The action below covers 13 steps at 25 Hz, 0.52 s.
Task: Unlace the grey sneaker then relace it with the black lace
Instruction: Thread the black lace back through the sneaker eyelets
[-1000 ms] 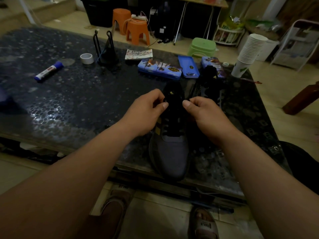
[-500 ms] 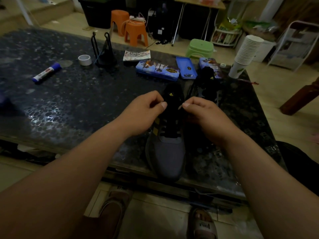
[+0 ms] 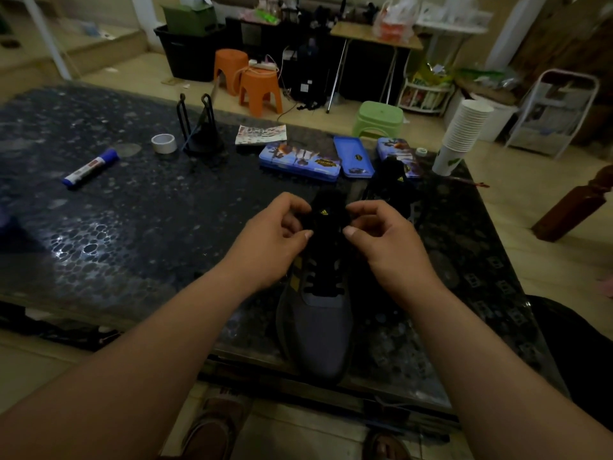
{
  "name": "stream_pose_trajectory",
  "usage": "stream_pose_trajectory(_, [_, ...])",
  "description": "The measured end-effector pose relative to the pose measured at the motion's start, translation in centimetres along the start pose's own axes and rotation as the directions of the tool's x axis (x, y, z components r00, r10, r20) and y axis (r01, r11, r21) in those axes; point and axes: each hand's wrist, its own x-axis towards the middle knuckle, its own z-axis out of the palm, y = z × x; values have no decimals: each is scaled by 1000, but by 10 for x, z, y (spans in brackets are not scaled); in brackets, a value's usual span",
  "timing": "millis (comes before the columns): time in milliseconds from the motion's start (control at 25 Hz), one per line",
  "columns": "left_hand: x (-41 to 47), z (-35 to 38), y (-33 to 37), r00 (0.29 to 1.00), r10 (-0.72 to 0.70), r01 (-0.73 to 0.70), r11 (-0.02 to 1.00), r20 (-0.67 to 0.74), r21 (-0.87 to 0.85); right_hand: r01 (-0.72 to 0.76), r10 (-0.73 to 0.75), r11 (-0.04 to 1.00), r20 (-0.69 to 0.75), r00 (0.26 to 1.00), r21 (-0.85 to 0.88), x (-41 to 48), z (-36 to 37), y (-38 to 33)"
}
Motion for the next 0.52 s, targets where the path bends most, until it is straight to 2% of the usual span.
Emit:
stream_pose_trajectory(120, [1,-1,1,997,54,-50,997,-59,64,38,-37,999,26,999,-16,-1,1,-4])
stream_pose_trajectory(320, [2,0,3,987,119,-96,975,-105,202,81,-85,988,-24,996,-131,3,1,-7])
stream_pose_trajectory(440, [4,-5,1,997,11,-7,999,-74,53,-27,26,999,-42,999,-22,7,-3,-4])
stream_pose_trajectory(520, [4,-7,-1,1000,-18,18,999,-21,29,-11,12,998,20,1000,-58,10,-6,1])
